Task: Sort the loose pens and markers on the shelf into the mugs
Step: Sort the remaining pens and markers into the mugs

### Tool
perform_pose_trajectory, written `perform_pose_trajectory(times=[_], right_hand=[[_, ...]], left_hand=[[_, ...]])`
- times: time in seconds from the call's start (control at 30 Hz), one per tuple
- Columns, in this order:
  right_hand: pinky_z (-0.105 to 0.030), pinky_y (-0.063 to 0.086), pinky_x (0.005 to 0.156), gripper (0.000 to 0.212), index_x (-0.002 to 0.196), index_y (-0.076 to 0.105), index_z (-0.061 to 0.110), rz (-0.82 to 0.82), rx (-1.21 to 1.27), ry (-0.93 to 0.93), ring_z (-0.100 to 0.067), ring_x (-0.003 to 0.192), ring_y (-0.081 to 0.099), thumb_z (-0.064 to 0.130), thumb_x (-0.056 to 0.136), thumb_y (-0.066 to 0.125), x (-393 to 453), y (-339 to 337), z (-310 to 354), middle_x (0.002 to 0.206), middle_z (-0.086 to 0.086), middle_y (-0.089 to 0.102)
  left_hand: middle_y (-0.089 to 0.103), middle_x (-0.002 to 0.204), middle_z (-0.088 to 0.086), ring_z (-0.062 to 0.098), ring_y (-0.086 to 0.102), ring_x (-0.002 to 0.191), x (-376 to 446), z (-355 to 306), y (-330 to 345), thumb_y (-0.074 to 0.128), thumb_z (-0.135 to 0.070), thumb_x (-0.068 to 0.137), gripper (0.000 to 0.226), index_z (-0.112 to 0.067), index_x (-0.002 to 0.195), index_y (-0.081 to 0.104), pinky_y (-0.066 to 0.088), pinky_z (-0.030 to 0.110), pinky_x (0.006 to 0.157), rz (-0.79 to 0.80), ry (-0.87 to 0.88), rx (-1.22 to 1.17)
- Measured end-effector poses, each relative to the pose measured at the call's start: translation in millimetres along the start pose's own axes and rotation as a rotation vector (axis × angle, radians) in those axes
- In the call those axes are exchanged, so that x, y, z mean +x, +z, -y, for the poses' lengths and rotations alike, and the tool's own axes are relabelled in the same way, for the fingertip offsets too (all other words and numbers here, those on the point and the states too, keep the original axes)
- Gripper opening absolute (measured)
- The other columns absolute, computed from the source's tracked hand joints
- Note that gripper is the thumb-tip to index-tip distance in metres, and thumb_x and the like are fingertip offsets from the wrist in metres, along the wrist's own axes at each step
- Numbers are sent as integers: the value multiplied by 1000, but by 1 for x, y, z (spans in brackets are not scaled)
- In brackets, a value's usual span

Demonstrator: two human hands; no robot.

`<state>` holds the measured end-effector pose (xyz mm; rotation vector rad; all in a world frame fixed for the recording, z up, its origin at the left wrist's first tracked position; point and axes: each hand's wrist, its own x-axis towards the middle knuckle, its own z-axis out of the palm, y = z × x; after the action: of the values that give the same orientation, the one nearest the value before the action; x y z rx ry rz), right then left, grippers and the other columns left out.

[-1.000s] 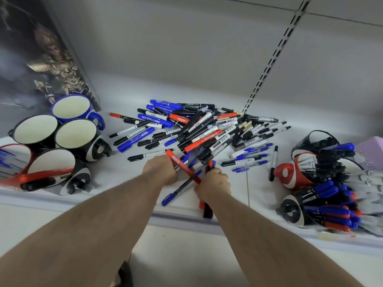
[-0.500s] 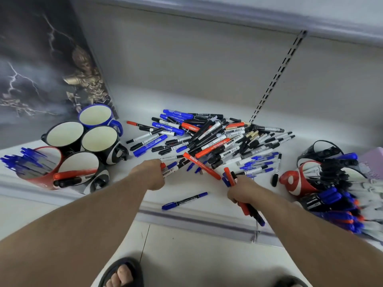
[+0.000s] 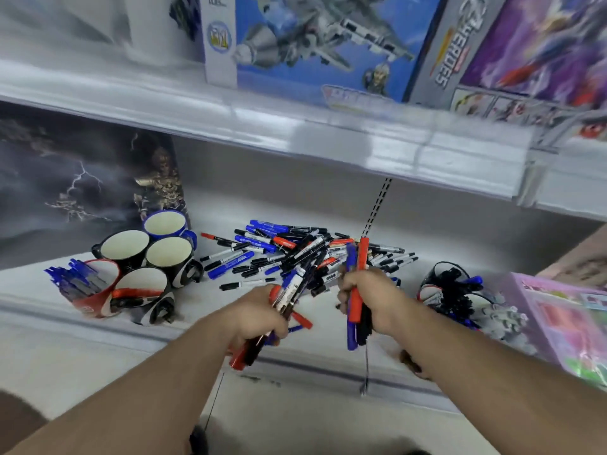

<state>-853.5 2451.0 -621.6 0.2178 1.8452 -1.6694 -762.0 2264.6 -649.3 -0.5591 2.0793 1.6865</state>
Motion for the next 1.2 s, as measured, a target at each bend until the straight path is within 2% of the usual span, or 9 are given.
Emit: perform_pose_trajectory(times=[0.1,0.17,0.3,0.53,0.77,0.9,0.97,1.07,1.2], right_hand=[[-29,44,50,15,93,57,9,-8,3,-97,-15,49,50,18,91,68,-40,-5,28,63,-3,54],[-28,46,49,21,89,57,9,-26,-62,-152,-16,49,50,25,90,70,-64,-8,42,63,-4,55],[-29,48,52,13,89,62,7,-9,-165,-190,-16,49,51,15,87,72,-100,-9,50,63,-5,55],[-27,46,51,11,77,59,8,-24,-151,-225,-17,49,50,2,84,66,-128,-2,49,59,-6,52],[-28,48,52,9,83,60,7,20,17,-136,-16,52,52,12,91,64,-136,2,44,64,-5,57],[-23,51,49,17,84,60,8,51,78,40,-16,50,57,21,95,62,-142,6,37,65,-5,58],[-26,53,53,17,86,61,9,21,106,62,-18,54,59,24,95,63,-139,14,31,67,-4,59],[-37,57,69,21,102,66,6,-38,150,28,-27,73,65,26,94,64,-134,26,24,80,-9,66],[-43,57,79,31,107,68,7,-87,142,4,-28,76,69,34,97,60,-132,31,22,90,-13,73]], left_hand=[[65,61,4,17,58,50,-27,-9,18,61,25,71,43,-3,103,55,51,28,52,109,60,-128],[69,84,21,21,59,58,-41,-13,24,64,23,68,44,-1,104,55,53,32,56,169,90,-131],[57,81,12,21,57,62,-70,-24,32,65,20,60,46,-8,94,54,51,35,58,277,133,-133],[69,81,5,18,60,61,-111,-46,44,66,7,69,44,-12,107,54,54,31,56,417,121,-331],[59,66,7,17,58,52,-116,-51,47,55,2,91,14,-10,93,63,51,26,48,178,78,-707],[67,78,8,20,69,68,-115,-48,56,65,-7,87,7,-11,91,69,59,36,63,129,103,-800],[70,83,9,23,70,72,-116,-47,69,70,-15,81,20,-11,100,71,57,39,68,157,127,-747],[72,83,12,24,70,67,-118,-47,86,68,-23,85,28,-9,110,67,56,33,60,158,123,-782],[72,81,8,21,68,65,-115,-49,92,71,-41,73,42,-11,103,67,57,36,68,109,149,-730]])
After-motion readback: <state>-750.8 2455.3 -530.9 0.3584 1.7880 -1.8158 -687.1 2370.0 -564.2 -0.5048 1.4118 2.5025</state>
